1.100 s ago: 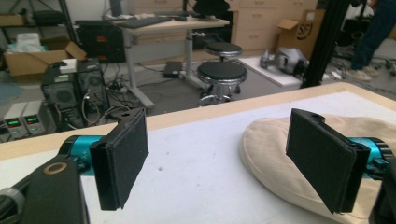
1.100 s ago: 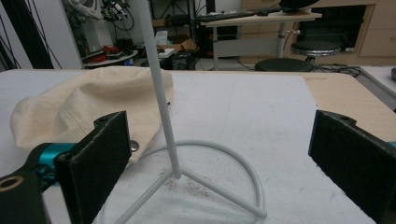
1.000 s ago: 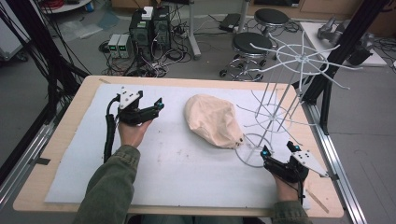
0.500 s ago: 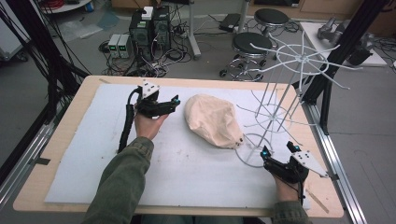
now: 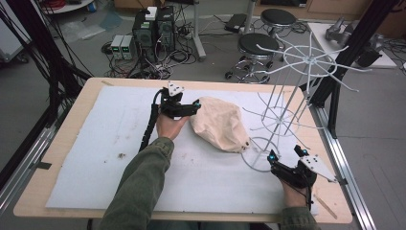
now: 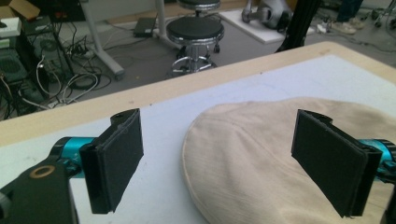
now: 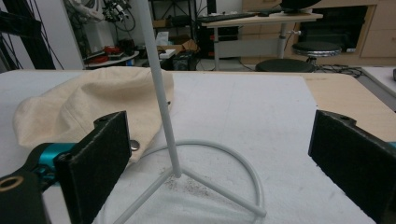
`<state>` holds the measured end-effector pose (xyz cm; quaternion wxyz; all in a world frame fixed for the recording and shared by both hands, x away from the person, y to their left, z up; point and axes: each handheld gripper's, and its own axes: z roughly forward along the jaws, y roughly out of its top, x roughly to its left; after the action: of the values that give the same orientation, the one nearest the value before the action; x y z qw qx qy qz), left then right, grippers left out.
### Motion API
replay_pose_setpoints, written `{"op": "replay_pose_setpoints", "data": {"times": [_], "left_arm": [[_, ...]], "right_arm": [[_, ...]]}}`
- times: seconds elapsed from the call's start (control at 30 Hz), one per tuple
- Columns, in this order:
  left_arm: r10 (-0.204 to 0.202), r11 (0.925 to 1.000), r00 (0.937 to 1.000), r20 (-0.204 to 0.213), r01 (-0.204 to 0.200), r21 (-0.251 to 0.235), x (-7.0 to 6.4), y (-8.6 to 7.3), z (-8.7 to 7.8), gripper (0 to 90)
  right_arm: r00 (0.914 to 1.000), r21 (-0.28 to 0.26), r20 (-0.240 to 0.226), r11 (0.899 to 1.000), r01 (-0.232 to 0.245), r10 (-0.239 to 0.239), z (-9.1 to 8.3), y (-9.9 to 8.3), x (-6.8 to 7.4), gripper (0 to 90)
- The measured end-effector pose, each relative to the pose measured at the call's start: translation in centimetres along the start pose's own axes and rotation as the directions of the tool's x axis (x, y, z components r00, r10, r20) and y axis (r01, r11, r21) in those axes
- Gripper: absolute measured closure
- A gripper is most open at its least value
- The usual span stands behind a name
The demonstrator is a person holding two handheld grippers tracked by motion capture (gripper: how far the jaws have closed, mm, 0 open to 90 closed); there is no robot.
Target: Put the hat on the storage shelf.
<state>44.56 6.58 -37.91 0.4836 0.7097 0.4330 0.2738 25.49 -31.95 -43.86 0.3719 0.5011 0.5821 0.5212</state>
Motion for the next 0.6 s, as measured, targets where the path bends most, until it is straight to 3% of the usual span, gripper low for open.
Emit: {"op": "replay_pose_setpoints", "data": {"times": [0.33,0.43,0.6], "left_arm": [[-0.046,0.9951,0.9990,0.001,0.045,0.088,0.3,-1.3,2.1,17.0],[-0.060,0.9889,0.9982,-0.003,0.059,0.136,0.3,-1.6,2.8,16.7],[-0.037,0.9824,0.9993,0.007,0.035,0.184,-0.5,-1.9,3.7,16.6]], "right_arm": [[1.0000,0.002,0.001,1.000,0.004,-0.004,0.1,0.0,0.0,4.9],[1.0000,0.000,0.002,1.000,0.002,-0.002,0.1,0.0,0.0,4.9],[1.0000,0.001,0.005,1.000,0.001,-0.001,0.2,0.0,-0.1,4.9]]}}
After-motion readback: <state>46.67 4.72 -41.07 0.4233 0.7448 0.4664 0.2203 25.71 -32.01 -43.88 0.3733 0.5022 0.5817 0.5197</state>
